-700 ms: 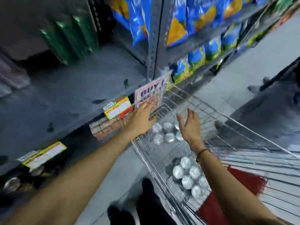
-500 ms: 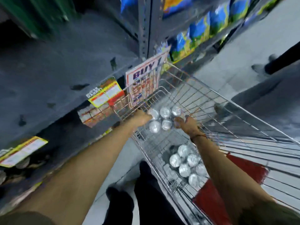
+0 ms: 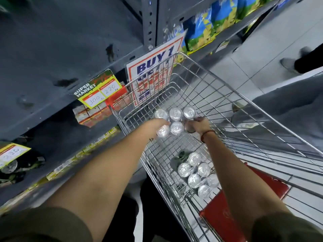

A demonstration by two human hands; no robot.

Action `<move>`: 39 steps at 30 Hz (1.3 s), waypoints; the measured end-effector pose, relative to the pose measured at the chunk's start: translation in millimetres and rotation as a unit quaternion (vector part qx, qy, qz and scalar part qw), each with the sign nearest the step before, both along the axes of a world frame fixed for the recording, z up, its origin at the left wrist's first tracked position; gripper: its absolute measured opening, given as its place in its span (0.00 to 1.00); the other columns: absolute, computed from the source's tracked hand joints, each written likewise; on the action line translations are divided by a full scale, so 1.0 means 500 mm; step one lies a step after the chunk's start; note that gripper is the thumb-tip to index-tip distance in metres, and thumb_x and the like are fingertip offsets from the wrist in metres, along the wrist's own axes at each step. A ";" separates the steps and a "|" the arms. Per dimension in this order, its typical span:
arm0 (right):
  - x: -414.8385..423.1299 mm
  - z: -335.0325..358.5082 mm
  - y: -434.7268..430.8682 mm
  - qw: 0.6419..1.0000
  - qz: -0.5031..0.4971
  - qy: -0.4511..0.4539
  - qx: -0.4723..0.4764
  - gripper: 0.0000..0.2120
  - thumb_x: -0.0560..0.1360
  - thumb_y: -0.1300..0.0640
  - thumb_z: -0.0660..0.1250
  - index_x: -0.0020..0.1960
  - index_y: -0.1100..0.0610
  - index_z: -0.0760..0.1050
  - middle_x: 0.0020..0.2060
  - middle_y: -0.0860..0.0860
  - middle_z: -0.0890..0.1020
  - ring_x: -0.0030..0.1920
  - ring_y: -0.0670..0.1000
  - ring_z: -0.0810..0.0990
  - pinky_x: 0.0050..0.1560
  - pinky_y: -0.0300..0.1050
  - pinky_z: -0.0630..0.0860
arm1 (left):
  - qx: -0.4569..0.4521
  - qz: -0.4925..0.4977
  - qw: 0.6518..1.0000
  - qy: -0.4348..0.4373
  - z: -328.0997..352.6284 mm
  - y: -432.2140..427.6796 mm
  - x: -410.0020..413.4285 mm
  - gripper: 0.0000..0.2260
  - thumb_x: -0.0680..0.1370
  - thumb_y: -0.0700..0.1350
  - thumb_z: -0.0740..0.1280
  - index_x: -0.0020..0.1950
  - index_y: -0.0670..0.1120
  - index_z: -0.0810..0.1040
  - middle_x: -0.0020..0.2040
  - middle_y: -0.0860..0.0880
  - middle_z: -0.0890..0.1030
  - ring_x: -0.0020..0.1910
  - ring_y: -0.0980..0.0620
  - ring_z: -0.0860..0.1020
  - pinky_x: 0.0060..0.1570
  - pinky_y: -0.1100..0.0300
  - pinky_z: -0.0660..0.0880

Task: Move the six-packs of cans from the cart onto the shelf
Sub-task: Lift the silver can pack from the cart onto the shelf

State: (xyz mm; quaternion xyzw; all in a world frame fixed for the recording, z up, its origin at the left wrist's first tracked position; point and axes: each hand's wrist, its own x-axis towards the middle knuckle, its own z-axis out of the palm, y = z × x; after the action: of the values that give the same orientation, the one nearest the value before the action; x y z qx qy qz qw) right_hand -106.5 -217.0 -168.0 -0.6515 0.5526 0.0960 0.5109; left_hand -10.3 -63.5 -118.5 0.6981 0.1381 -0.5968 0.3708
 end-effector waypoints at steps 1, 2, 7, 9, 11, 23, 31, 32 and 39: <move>-0.003 0.004 -0.002 1.000 0.002 -0.003 -0.003 0.19 0.69 0.61 0.71 0.58 0.65 0.73 0.58 0.60 0.79 0.59 0.57 0.76 0.61 0.46 0.72 | -0.009 0.018 1.000 0.013 0.005 0.003 0.006 0.25 0.76 0.43 0.67 0.71 0.39 0.64 0.54 0.42 0.75 0.55 0.41 0.76 0.54 0.52 0.76; -0.005 0.009 -0.003 1.000 0.007 -0.009 -0.004 0.16 0.70 0.61 0.71 0.56 0.65 0.75 0.57 0.61 0.79 0.58 0.58 0.77 0.58 0.46 0.73 | -0.020 0.023 0.999 0.019 0.011 0.008 0.013 0.25 0.76 0.41 0.67 0.70 0.40 0.65 0.52 0.43 0.75 0.52 0.42 0.76 0.52 0.55 0.78; -0.018 0.072 0.016 0.998 -0.012 -0.059 -0.014 0.19 0.68 0.62 0.72 0.57 0.66 0.74 0.55 0.60 0.80 0.53 0.57 0.79 0.53 0.50 0.77 | -0.033 -0.031 0.999 -0.003 0.083 0.045 0.029 0.24 0.75 0.42 0.68 0.70 0.41 0.67 0.48 0.46 0.80 0.45 0.49 0.79 0.37 0.66 0.80; -0.019 0.116 0.026 0.994 -0.034 -0.099 -0.026 0.18 0.67 0.62 0.74 0.54 0.66 0.76 0.48 0.58 0.81 0.48 0.55 0.78 0.41 0.44 0.76 | -0.025 -0.049 0.997 -0.045 0.117 0.062 0.036 0.27 0.75 0.43 0.69 0.72 0.40 0.66 0.69 0.42 0.72 0.66 0.44 0.72 0.61 0.59 0.74; -0.019 0.169 0.038 0.988 -0.051 -0.140 -0.037 0.11 0.65 0.61 0.75 0.44 0.62 0.78 0.39 0.55 0.81 0.43 0.54 0.78 0.38 0.43 0.73 | -0.041 -0.039 0.996 -0.069 0.164 0.081 0.044 0.25 0.76 0.43 0.68 0.71 0.41 0.67 0.74 0.44 0.66 0.71 0.45 0.66 0.64 0.58 0.68; 0.036 0.626 0.185 0.937 0.018 -0.341 -0.078 0.12 0.67 0.54 0.74 0.35 0.60 0.75 0.28 0.54 0.73 0.31 0.50 0.69 0.33 0.41 0.68 | -0.119 0.019 0.943 -0.310 0.522 0.304 0.107 0.16 0.70 0.50 0.73 0.50 0.43 0.74 0.40 0.43 0.75 0.40 0.50 0.74 0.47 0.61 0.78; 0.162 0.760 0.357 0.894 0.138 -0.426 -0.012 0.17 0.68 0.58 0.73 0.26 0.56 0.68 0.15 0.44 0.67 0.18 0.43 0.64 0.22 0.32 0.62 | -0.106 0.157 0.900 -0.393 0.669 0.545 0.123 0.18 0.66 0.49 0.76 0.52 0.40 0.82 0.44 0.46 0.83 0.40 0.56 0.80 0.37 0.68 0.80; 0.182 0.763 0.382 0.891 0.160 -0.425 -0.007 0.17 0.69 0.58 0.73 0.27 0.57 0.69 0.18 0.47 0.69 0.21 0.44 0.66 0.24 0.33 0.64 | -0.097 0.173 0.895 -0.399 0.681 0.576 0.124 0.17 0.66 0.48 0.77 0.50 0.41 0.82 0.44 0.47 0.83 0.41 0.56 0.80 0.37 0.68 0.80; 0.308 0.747 0.560 0.871 0.271 -0.409 0.013 0.15 0.66 0.56 0.75 0.29 0.58 0.71 0.28 0.54 0.73 0.30 0.49 0.72 0.27 0.35 0.71 | -0.042 0.267 0.865 -0.423 0.702 0.768 0.125 0.26 0.65 0.45 0.78 0.60 0.40 0.77 0.53 0.44 0.83 0.42 0.55 0.81 0.43 0.63 0.80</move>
State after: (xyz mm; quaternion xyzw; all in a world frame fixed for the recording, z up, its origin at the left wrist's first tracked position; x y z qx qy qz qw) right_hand 47.6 63.1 205.4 -0.7502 0.0948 -0.0369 0.6533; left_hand 52.2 320.4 232.5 0.8038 0.1238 -0.1280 0.5677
